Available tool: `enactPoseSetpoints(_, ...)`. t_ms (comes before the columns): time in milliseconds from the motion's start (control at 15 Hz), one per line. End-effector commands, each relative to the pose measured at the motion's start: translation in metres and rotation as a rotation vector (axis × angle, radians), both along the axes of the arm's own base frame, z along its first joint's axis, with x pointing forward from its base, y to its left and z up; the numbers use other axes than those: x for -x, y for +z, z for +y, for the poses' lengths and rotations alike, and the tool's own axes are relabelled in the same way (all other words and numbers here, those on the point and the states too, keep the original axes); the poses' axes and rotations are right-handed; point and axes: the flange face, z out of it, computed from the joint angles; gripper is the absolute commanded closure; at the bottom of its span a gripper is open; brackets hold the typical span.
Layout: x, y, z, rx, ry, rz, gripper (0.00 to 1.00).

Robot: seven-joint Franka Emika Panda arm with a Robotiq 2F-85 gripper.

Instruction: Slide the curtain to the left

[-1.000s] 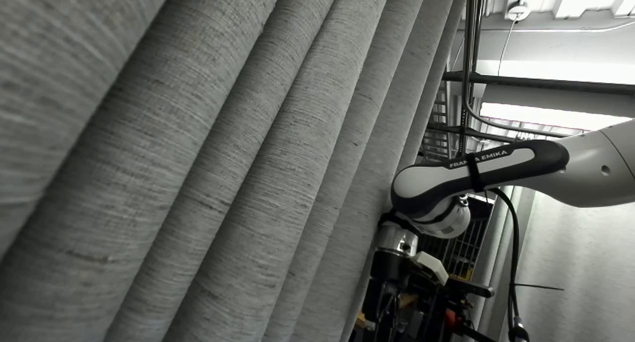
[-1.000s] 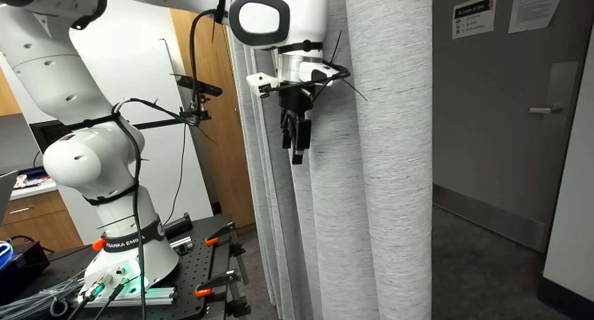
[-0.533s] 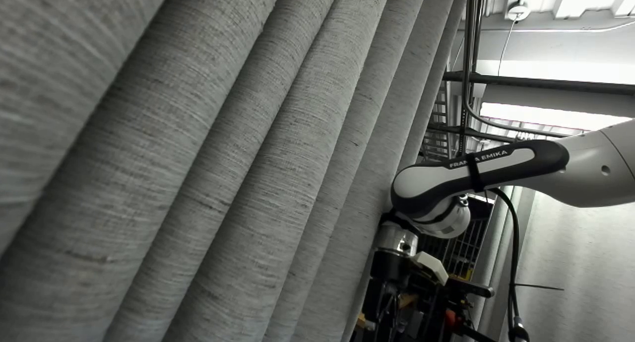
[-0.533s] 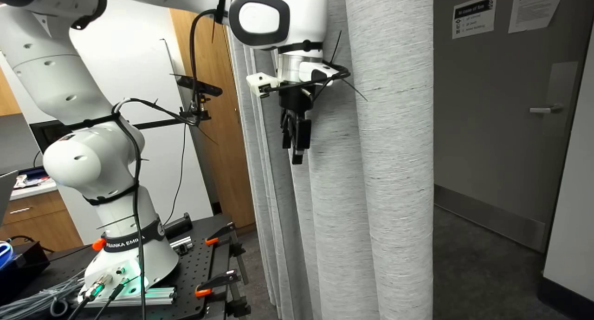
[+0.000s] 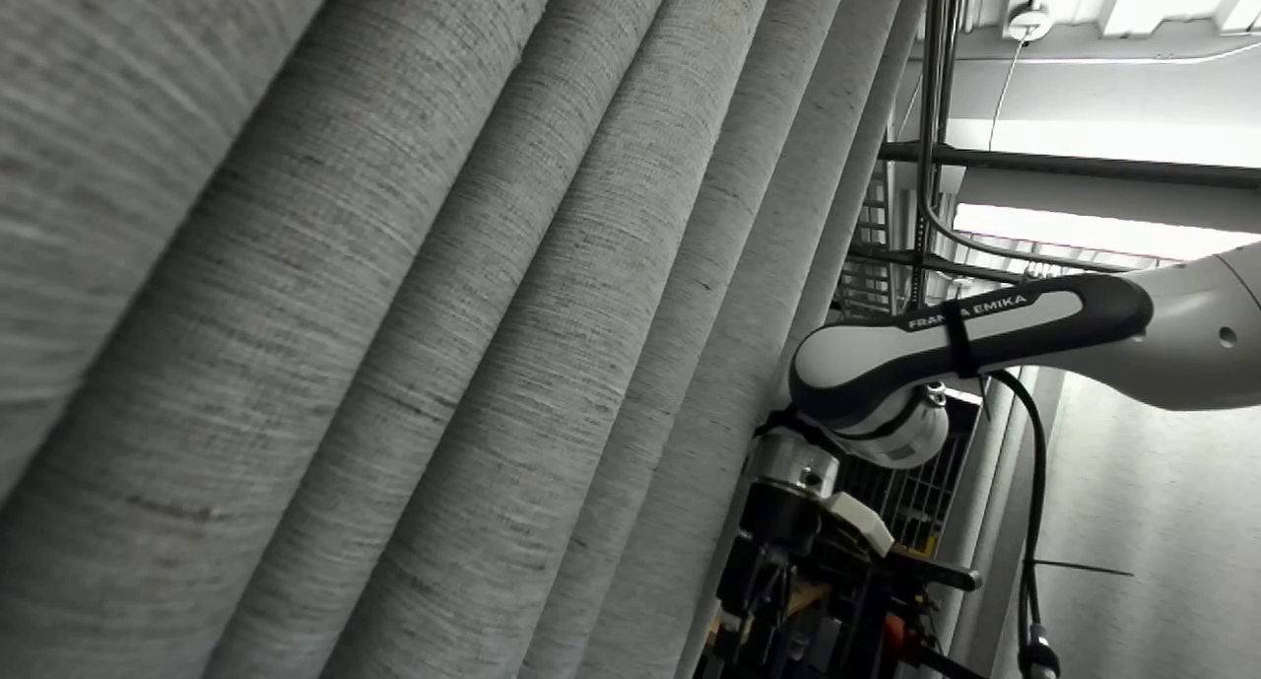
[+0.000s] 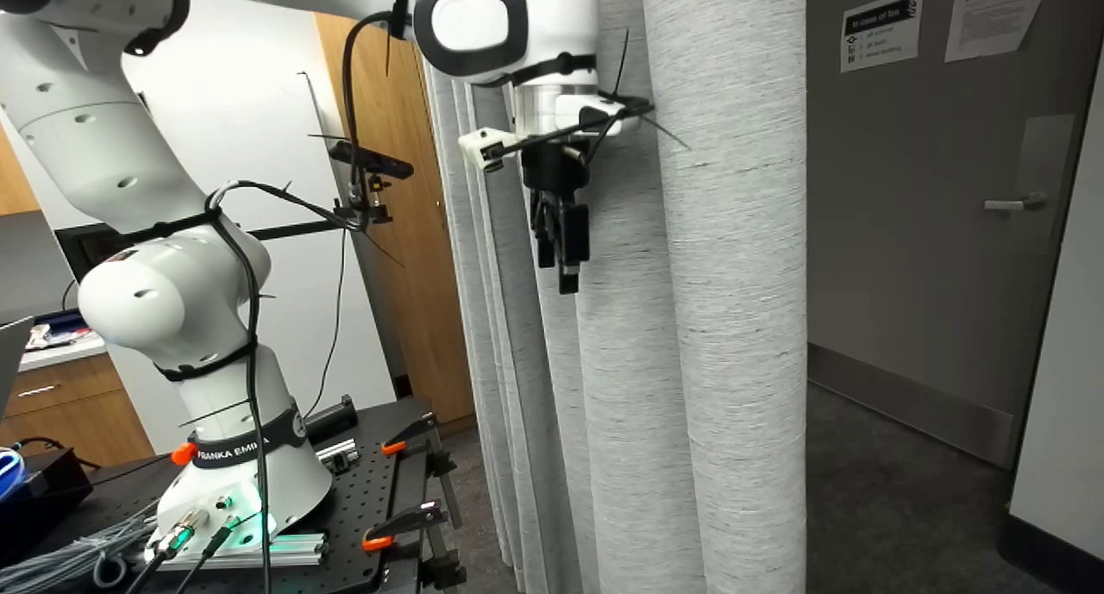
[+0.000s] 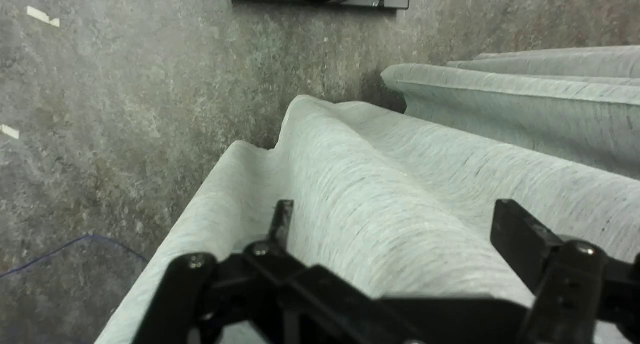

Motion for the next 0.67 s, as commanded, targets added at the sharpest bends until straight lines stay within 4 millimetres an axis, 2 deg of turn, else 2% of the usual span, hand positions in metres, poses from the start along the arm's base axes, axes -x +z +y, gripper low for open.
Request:
enactPoseSetpoints(0, 0.024, 0.035, -0.014, 0.057, -0.025, -0.165, 0.0)
enactPoseSetpoints(400, 0.04, 0.092, -0.028, 0.132, -0.065, -0.487, 0.0)
enactPoseSetpoints(600, 0.033, 0.119, -0.028, 0.152, -0.079, -0.656, 0.0)
